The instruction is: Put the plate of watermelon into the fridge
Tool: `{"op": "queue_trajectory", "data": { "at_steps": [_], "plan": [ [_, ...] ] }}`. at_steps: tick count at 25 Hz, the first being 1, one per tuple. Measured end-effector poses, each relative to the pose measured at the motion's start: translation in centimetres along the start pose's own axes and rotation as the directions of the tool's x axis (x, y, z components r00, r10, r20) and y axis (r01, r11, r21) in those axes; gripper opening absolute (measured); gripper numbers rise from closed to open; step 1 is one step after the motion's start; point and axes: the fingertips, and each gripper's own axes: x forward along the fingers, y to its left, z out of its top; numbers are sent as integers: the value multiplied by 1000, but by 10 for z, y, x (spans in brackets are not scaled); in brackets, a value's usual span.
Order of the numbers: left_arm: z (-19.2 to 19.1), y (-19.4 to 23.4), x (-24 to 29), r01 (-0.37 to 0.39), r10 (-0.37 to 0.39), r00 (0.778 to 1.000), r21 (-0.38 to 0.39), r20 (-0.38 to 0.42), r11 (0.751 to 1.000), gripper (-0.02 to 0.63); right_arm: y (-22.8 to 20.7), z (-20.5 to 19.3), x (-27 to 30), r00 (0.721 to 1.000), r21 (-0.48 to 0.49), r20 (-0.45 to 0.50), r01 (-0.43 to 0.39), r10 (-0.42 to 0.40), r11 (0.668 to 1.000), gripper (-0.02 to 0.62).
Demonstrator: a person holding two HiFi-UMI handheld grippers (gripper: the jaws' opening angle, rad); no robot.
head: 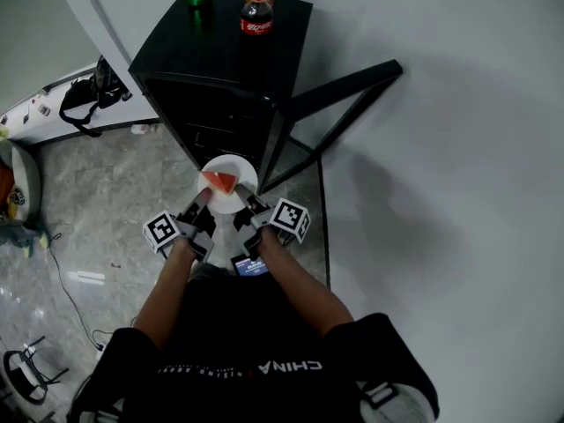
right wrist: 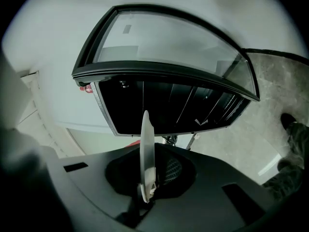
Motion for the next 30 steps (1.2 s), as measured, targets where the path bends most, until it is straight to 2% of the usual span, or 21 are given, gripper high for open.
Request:
{"op": "queue_trajectory", "data": {
  "at_steps": [7, 18, 30],
  "plan": [
    [24, 10, 14, -16, 16, 999, -4, -40, 1000, 37, 0, 9, 23, 1000, 9, 20, 19, -19, 1000, 25],
    [62, -3, 38, 36, -30, 978, 27, -205, 999, 37, 22, 16, 51, 982, 22, 191, -8, 4, 1000, 26],
    [71, -5, 52, 42, -37, 979, 19, -201, 999, 37, 27, 31, 59, 980, -5, 199, -7, 8, 1000, 26]
  ]
}}
